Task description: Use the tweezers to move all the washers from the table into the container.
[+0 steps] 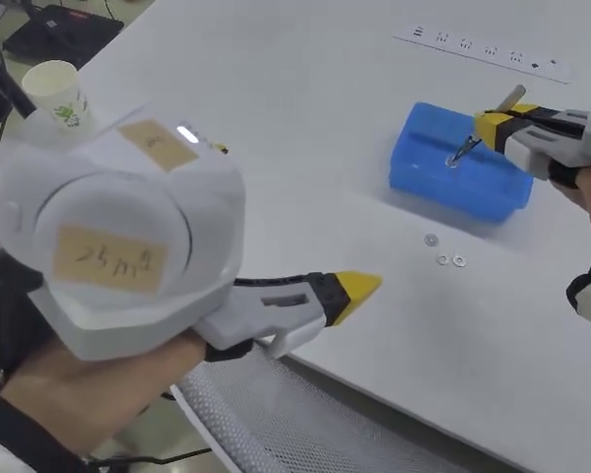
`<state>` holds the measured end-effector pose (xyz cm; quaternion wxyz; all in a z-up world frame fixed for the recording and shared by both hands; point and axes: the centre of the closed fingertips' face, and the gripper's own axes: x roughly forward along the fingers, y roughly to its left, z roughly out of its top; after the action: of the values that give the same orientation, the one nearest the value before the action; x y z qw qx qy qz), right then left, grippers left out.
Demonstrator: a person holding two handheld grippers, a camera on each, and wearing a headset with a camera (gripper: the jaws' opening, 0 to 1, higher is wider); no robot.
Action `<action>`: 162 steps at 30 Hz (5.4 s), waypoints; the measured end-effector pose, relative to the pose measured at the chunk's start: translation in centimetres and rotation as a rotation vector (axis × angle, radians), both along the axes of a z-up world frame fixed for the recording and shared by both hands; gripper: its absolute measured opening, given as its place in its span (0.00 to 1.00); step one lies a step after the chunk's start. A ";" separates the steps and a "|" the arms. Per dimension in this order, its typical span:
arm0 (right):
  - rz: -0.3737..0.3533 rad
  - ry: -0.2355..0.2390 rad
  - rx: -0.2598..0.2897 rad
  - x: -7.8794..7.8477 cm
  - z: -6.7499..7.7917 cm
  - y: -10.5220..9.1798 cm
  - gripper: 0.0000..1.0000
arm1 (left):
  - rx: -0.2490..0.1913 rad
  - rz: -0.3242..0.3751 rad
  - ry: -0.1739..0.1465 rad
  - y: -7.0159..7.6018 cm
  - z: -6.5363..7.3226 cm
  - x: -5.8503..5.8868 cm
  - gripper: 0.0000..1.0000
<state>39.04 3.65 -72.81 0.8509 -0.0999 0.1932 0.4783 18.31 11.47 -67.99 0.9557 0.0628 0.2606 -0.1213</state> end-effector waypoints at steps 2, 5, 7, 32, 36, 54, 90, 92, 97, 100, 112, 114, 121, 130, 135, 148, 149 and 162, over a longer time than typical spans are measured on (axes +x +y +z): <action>0.000 -0.009 -0.013 0.9 -0.4 0.2 0.00 | 0.000 -0.001 0.000 0.0 0.0 0.0 0.97; -0.002 -0.009 -0.027 1.2 -1.0 0.3 0.00 | -0.008 0.001 -0.005 0.0 0.1 0.1 0.97; -0.004 -0.012 -0.039 1.4 -1.5 0.4 0.00 | -0.016 0.005 -0.010 0.0 0.2 0.2 0.97; 0.013 -0.021 -0.108 2.8 -5.9 2.5 0.01 | -0.023 0.007 0.007 -0.2 -0.3 0.0 0.96; 0.021 -0.032 -0.122 3.0 -6.4 2.8 0.01 | -0.028 0.010 0.011 -0.1 -0.4 0.0 0.96; 0.018 0.021 -0.135 2.2 -7.7 3.2 0.01 | -0.030 0.012 0.025 -0.1 -0.9 0.0 0.96; 0.010 -0.053 -0.009 0.9 -1.1 1.7 0.02 | -0.020 0.007 -0.021 -0.5 0.7 -0.1 0.95; 0.021 -0.061 -0.002 0.2 -0.5 1.7 0.02 | -0.022 0.009 -0.021 -0.5 0.7 -0.1 0.96; 0.043 -0.078 0.002 -1.0 0.1 1.5 0.02 | -0.022 0.014 -0.021 -0.6 0.7 -0.1 0.96; 0.054 -0.071 -0.001 -1.8 -0.1 1.4 0.02 | -0.020 0.012 -0.016 -0.7 0.6 -0.2 0.95; 0.059 -0.006 -0.024 -4.2 -2.8 0.4 0.02 | -0.017 0.009 -0.013 -0.7 0.6 -0.2 0.96; 0.057 0.005 -0.032 -4.6 -3.4 0.2 0.02 | -0.016 0.008 -0.011 -0.7 0.5 -0.2 0.96; 0.047 0.045 -0.055 -5.2 -5.2 -0.3 0.02 | -0.021 0.006 -0.007 -0.8 0.3 0.0 0.96; 0.037 0.086 -0.090 -5.8 -7.3 -0.9 0.02 | -0.026 0.000 -0.001 -1.0 0.1 0.0 0.96; 0.032 0.096 -0.102 -6.0 -8.0 -1.0 0.02 | -0.025 0.000 0.006 -0.9 0.0 -0.1 0.96; 0.012 0.102 -0.101 -5.3 -8.1 -1.1 0.02 | -0.026 0.008 0.008 -0.8 0.0 -0.1 0.95; 0.014 0.099 -0.104 -5.3 -8.1 -1.1 0.02 | -0.027 0.008 0.009 -0.8 0.0 -0.1 0.95; 0.016 0.101 -0.108 -5.6 -7.9 -1.5 0.02 | -0.028 0.016 0.005 -0.5 0.0 -0.1 0.95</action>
<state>33.40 2.20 -80.69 0.8295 -0.1229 0.2604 0.4786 18.16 10.97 -68.02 0.9569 0.0471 0.2616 -0.1174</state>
